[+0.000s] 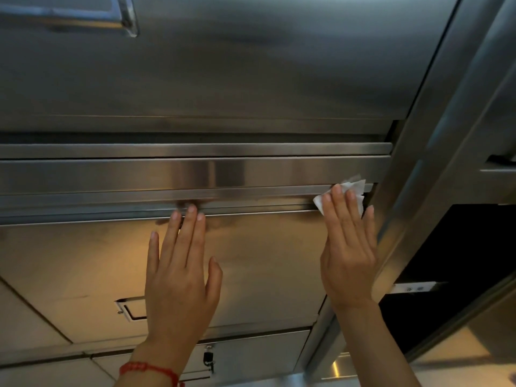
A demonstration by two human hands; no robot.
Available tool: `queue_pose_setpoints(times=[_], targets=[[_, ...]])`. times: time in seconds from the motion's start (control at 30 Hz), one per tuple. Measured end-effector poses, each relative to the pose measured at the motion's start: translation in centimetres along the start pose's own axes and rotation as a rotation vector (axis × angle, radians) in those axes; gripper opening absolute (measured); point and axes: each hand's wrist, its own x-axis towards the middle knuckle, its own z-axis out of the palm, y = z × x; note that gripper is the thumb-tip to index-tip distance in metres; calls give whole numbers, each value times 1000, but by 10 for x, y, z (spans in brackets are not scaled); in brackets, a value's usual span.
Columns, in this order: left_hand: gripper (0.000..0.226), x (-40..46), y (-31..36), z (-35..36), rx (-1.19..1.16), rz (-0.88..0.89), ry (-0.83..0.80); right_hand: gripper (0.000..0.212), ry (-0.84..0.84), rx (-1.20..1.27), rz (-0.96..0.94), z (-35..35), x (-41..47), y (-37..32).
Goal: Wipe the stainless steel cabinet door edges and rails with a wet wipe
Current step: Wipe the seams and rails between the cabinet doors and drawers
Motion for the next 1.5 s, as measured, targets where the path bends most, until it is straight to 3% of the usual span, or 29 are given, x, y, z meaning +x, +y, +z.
queue_pose_setpoints(times=[0.5,0.67,0.8,1.2,1.5], targets=[[55,0,1,0,25,9,19,41,-25,-5,65,-6,1,10],[55,0,1,0,22,2,16,37,-42,5,-9,-9,2,12],[55,0,0,0,27,5,18,47,-22,4,82,-10,3,13],[54,-1,0,0,43,12,12,39,-44,39,33,-10,2,11],[59,0,-3,-9,33,25,-109,40,-82,27,-66,-19,3,3]])
